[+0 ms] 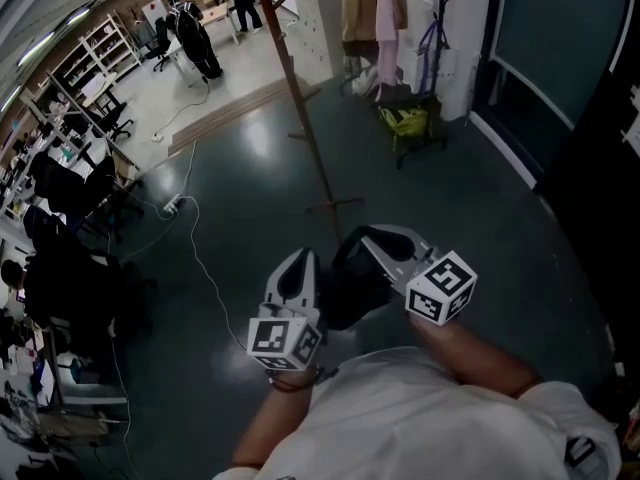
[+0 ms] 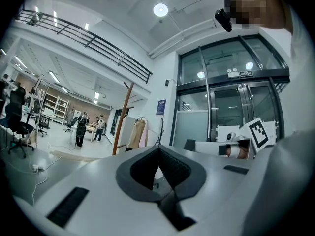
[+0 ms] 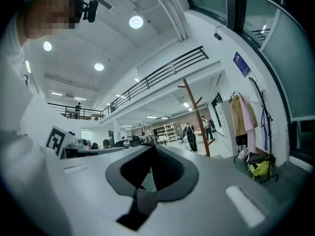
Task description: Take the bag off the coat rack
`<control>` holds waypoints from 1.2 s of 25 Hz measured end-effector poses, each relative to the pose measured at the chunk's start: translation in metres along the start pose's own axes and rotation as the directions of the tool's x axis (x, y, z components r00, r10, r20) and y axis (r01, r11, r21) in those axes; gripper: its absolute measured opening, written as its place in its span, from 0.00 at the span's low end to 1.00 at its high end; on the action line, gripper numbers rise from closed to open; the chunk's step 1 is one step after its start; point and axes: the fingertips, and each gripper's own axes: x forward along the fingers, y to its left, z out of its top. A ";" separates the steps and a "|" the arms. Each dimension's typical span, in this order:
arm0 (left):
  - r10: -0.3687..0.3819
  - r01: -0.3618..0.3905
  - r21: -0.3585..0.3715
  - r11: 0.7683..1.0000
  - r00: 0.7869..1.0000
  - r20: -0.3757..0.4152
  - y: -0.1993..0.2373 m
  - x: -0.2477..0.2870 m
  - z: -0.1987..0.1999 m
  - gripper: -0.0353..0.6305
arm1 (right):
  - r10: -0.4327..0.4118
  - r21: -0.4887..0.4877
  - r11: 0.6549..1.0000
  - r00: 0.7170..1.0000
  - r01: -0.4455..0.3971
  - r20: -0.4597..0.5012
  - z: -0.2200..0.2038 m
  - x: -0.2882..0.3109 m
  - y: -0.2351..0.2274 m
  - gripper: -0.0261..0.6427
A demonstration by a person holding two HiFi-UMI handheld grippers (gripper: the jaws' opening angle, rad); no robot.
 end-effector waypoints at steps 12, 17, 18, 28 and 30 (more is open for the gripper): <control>-0.008 0.008 0.001 1.000 1.000 0.008 0.022 -0.012 0.008 0.06 | -0.025 -0.038 0.999 1.000 0.025 -0.002 -0.002 0.016 0.010 0.08; -0.012 0.012 0.001 1.000 1.000 0.013 0.024 -0.019 0.010 0.06 | -0.037 -0.039 0.999 0.999 0.037 0.010 0.002 0.015 0.014 0.08; -0.012 0.012 0.001 1.000 1.000 0.013 0.024 -0.020 0.010 0.06 | -0.038 -0.040 0.998 0.999 0.038 0.012 0.002 0.015 0.014 0.08; -0.018 0.019 -0.007 1.000 0.999 0.027 0.029 -0.038 0.013 0.06 | -0.040 -0.052 0.998 0.999 0.040 0.012 0.003 0.017 0.035 0.08; -0.018 0.019 -0.009 1.000 0.999 0.027 0.029 -0.039 0.014 0.06 | -0.040 -0.052 0.998 0.999 0.040 0.010 0.004 0.017 0.037 0.08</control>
